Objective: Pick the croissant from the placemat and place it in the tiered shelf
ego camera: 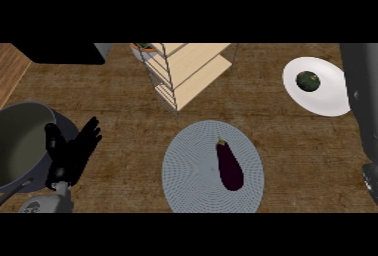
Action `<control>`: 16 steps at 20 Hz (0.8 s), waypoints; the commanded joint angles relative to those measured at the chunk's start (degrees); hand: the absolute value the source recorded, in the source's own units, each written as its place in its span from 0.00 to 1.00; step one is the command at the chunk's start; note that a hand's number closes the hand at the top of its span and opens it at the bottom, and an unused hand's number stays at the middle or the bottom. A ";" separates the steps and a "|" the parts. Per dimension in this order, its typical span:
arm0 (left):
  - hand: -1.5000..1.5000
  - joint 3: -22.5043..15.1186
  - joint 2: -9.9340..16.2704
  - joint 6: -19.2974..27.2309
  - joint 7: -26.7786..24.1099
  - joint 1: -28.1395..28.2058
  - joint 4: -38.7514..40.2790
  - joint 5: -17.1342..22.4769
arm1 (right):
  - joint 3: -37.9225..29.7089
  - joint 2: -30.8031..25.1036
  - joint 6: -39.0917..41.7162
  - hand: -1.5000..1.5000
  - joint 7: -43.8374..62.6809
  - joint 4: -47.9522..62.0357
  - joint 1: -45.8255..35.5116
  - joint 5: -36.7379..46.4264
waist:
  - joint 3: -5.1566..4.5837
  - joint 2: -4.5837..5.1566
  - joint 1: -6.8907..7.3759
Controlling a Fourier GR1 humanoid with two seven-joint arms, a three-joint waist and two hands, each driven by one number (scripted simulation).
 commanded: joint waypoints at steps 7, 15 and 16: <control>0.50 -0.05 -1.83 -0.03 -0.85 0.03 0.43 -0.28 | 3.70 0.49 -3.35 1.00 -17.96 21.10 -6.32 9.25 | -0.01 0.37 0.59; 0.50 1.13 -1.19 0.23 -0.92 -2.98 2.79 -1.28 | 3.80 4.22 -10.63 1.00 -24.22 33.70 -11.28 13.89 | -0.01 0.44 0.55; 0.50 1.51 1.47 -2.95 2.31 -0.90 -1.22 0.87 | 2.91 2.89 -11.19 1.00 -24.64 36.37 -12.87 14.16 | 0.00 0.57 1.58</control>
